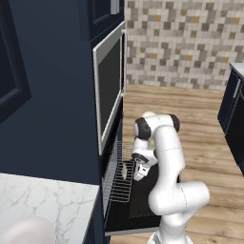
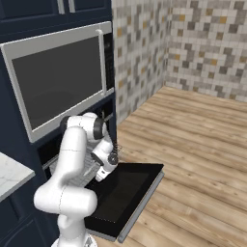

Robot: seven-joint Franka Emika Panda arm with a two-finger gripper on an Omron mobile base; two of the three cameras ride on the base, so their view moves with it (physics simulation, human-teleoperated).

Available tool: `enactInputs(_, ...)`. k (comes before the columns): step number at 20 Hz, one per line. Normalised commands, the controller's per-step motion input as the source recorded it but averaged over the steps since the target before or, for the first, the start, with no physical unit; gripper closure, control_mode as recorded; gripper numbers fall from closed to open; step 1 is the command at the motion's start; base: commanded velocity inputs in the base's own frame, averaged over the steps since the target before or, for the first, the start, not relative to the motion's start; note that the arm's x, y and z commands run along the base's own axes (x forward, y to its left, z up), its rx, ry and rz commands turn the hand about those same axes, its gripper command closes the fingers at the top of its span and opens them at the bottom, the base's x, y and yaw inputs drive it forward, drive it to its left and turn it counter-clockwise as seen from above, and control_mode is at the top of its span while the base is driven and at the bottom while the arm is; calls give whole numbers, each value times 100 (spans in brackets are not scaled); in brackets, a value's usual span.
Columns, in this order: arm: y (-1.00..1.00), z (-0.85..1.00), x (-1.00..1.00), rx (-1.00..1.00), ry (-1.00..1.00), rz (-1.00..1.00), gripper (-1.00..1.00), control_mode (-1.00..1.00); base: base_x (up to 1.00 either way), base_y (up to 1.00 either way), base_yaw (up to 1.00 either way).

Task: Place the fish on the rack of the oven, and slide the rack back inside. Close the oven door.

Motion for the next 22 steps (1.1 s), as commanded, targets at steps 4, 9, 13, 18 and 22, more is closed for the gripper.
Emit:
enactInputs(4, 75, -16, 62, 0, 0, 0, -100, -100, 0, 0, 0)
enactInputs(9, 93, -2, 70, 0, 0, -3, -100, -100, 0, 0, 0)
enactInputs(13, 84, 0, 57, 0, 0, -5, -100, -100, 0, 0, 0)
enactInputs(18, 15, 16, 11, 0, -4, -2, -100, -100, 0, 0, 0)
enactInputs(22, -92, 63, -61, 0, -14, 0, -100, -100, 0, 0, 0)
